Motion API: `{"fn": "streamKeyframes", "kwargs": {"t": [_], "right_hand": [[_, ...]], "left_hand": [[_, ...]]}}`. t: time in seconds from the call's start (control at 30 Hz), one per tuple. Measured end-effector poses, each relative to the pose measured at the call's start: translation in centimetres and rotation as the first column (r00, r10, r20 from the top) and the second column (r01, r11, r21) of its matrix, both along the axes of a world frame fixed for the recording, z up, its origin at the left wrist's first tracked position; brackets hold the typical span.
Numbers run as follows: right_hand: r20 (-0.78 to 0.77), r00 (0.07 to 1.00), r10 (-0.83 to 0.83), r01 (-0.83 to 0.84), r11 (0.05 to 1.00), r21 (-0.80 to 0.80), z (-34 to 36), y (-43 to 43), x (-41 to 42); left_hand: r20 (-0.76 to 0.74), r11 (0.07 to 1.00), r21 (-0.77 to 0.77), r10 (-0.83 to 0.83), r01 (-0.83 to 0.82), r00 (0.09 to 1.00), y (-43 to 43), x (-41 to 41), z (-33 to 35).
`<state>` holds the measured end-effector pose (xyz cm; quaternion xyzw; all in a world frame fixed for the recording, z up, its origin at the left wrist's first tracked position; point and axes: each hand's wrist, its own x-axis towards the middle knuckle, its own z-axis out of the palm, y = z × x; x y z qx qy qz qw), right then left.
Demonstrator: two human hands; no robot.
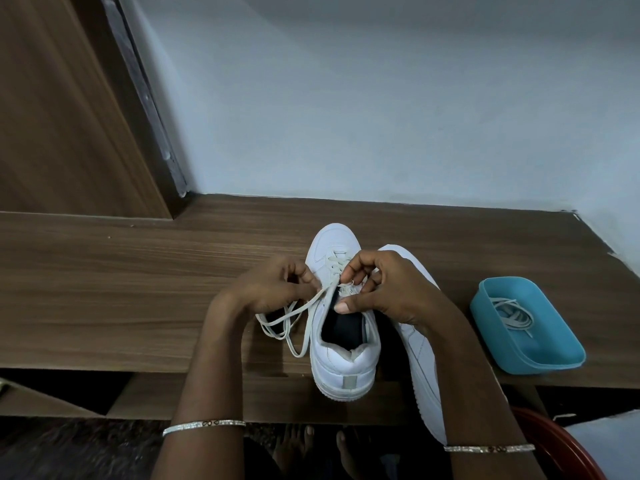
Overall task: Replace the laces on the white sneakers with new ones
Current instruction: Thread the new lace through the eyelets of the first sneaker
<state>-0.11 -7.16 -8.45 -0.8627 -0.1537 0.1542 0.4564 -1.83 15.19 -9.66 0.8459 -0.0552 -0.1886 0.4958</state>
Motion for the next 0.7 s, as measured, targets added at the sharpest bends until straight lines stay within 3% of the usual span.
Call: {"fn": "streamKeyframes", "kwargs": {"t": [0.13,0.3,0.4,0.57,0.7], "right_hand": [[0.000,1.000,-0.007,0.007,1.000,-0.006,0.2,0.0,-0.1],[0.011,0.996,-0.089,0.086,0.982,0.166,1.5,0.5,-0.6],[0.027,0.996,-0.080,0.072,0.973,0.219,2.4,1.4,-1.3],[0.037,0.999,-0.025,0.018,0.986,0.166,2.2,3.7,-2.0],[-0.010,0.991,-0.135,0.133,0.955,0.266,1.5,5.4,-2.5]], "left_hand": [[-0.087,0.932,-0.304,0.177,-0.195,0.980,-0.3,-0.5,0.9],[-0.168,0.696,-0.655,0.246,-0.294,0.955,-0.4,-0.6,2.0],[-0.175,0.616,-0.742,0.202,-0.264,0.964,-0.4,-0.6,2.5],[-0.180,0.462,-0.857,0.148,-0.229,0.972,-1.0,-0.3,2.8],[-0.239,0.412,-0.864,0.169,-0.289,0.956,-1.2,0.0,2.7]]}}
